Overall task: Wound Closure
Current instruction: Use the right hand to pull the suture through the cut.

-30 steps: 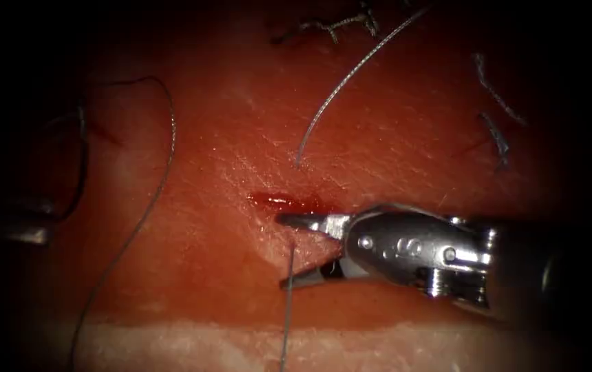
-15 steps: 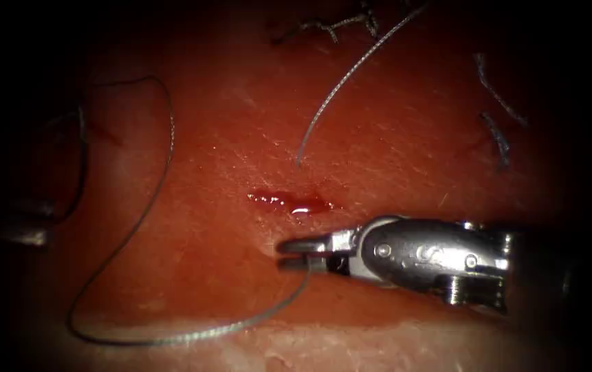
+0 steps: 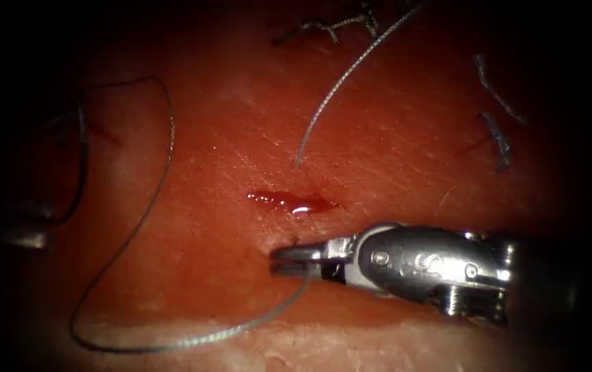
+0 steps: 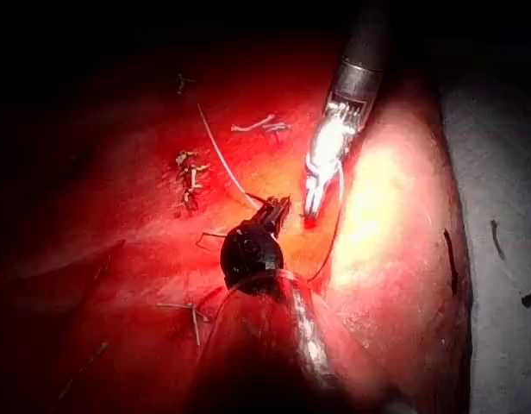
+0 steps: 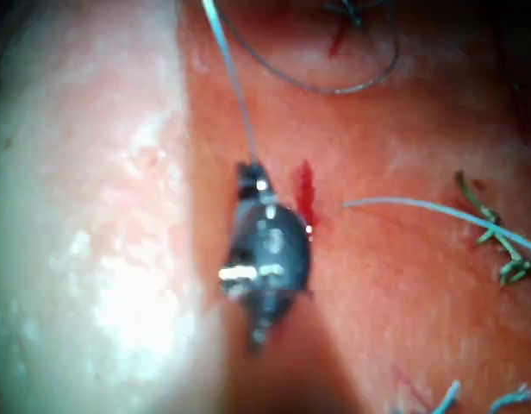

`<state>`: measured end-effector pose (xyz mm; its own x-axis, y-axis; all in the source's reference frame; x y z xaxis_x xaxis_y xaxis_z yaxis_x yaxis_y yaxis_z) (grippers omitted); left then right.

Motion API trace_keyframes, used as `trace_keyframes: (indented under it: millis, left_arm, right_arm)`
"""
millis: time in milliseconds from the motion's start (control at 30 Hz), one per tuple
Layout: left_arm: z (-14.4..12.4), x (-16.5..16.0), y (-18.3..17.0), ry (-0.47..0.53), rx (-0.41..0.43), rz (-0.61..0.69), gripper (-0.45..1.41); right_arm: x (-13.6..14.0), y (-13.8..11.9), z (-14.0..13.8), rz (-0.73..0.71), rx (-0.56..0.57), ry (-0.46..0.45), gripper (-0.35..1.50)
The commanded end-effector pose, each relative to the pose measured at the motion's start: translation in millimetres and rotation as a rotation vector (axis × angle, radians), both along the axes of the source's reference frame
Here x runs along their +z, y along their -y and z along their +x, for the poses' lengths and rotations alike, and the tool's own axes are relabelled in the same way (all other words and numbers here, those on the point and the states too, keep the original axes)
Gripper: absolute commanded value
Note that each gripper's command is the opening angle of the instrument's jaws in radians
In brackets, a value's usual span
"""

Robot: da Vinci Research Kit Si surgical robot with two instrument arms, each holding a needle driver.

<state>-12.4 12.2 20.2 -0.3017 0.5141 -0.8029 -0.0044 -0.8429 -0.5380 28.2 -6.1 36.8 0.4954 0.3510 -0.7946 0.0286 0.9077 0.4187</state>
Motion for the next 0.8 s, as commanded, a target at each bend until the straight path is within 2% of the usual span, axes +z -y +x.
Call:
trace_keyframes:
  millis: [33, 333, 567, 800]
  left_arm:
    - [-0.5, 0.6, -0.2, 0.001, 0.000, -0.002, -0.45]
    - [-0.6, 0.6, -0.2, 0.002, 0.001, -0.001, -0.45]
    - [-0.7, 0.6, -0.1, 0.003, 0.003, -0.001, -0.45]
    - [-0.7, 0.6, -0.1, 0.003, 0.003, -0.001, -0.45]
  right_arm:
    - [0.6, 0.2, 0.8, 0.059, 0.032, 0.016, -0.35]
    - [0.4, 0.4, 0.5, 0.444, 0.141, 0.069, -0.35]
    - [-0.2, 3.6, 0.2, 0.596, -0.026, 0.087, -0.35]
    - [-3.0, 6.0, 0.1, 0.682, -0.094, 0.081, -0.35]
